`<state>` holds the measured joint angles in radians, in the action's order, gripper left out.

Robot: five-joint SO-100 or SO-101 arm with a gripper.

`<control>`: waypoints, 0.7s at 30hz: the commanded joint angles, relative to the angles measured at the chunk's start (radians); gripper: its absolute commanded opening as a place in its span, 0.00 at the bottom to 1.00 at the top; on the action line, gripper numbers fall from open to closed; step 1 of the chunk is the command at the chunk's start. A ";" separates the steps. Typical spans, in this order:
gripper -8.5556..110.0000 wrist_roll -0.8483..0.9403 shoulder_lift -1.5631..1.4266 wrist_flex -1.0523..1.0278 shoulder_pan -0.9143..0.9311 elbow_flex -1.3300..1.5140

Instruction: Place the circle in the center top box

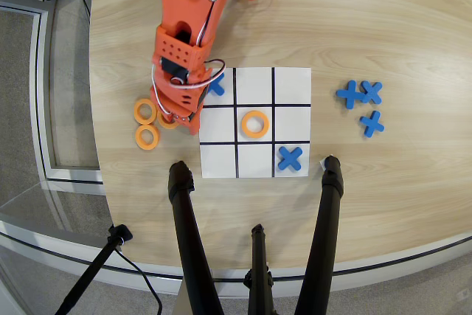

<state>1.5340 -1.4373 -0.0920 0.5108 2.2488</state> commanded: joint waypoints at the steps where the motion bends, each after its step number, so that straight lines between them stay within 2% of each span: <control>1: 0.26 0.005 -0.017 0.046 -0.014 0.049; 10: 0.26 -0.127 -0.035 -0.012 -0.117 -0.048; 13: 0.26 -0.146 -0.014 -0.107 -0.115 -0.143; 21: 0.26 -0.144 0.089 -0.190 -0.054 -0.314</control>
<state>1.3883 -1.3652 -0.2700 0.4418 2.0049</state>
